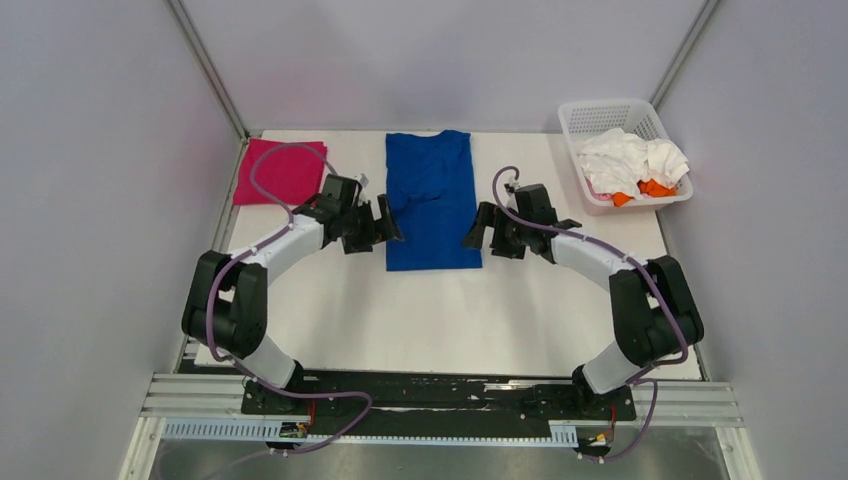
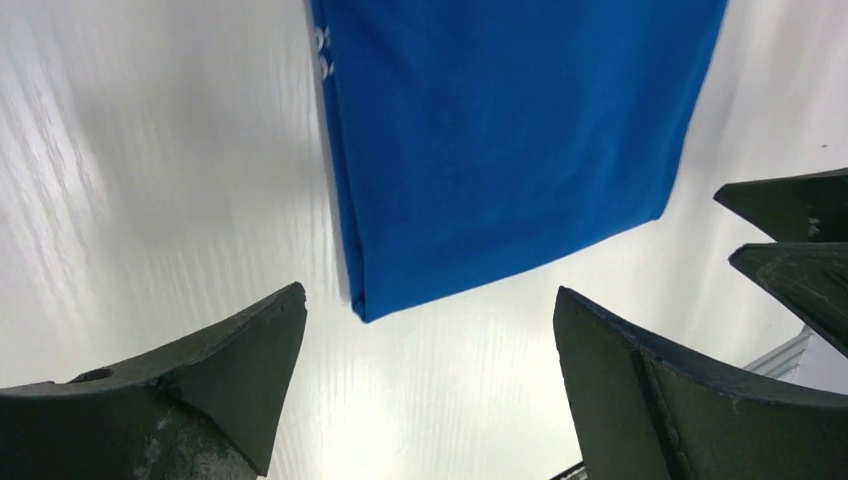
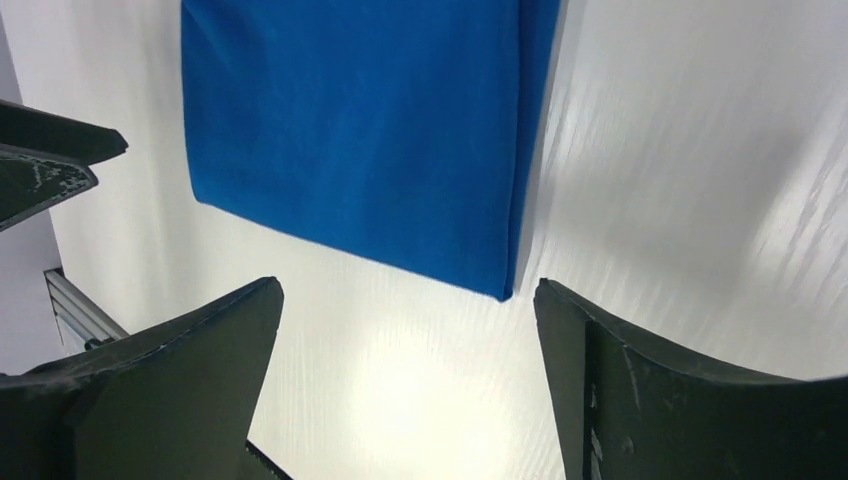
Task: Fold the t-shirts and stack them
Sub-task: Grab one side of the 2/3 rectangular tshirt with both arms
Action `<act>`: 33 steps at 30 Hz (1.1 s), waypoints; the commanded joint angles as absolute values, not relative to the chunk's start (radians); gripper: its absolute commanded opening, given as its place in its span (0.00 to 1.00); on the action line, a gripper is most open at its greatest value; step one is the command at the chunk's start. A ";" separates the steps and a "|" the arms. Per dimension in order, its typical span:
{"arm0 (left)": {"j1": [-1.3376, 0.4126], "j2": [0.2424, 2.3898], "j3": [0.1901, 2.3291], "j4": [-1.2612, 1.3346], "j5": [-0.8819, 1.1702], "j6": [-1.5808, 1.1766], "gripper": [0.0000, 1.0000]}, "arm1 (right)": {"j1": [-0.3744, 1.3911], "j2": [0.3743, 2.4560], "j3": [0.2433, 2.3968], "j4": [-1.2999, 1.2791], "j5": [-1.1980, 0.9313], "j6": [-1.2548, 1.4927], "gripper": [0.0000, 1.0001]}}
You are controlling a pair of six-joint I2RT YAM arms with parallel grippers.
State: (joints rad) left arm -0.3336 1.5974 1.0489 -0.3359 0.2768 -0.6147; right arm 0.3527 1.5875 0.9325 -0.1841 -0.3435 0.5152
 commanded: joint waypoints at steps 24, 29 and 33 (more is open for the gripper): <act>-0.415 1.816 0.961 -0.269 0.202 -0.699 0.10 | 0.366 1.721 0.862 -0.109 -0.323 0.561 0.40; -0.439 1.792 0.952 -0.303 0.175 -0.693 0.00 | 0.368 1.719 0.840 -0.087 -0.345 0.572 0.08; -0.477 1.715 0.913 -0.340 0.138 -0.696 0.00 | 0.374 1.652 0.778 -0.056 -0.428 0.563 0.00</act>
State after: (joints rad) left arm -0.4313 1.7538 0.9722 -0.2321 0.2256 -0.7177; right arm 0.3656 1.7092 0.8398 -0.0906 -0.3553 0.5735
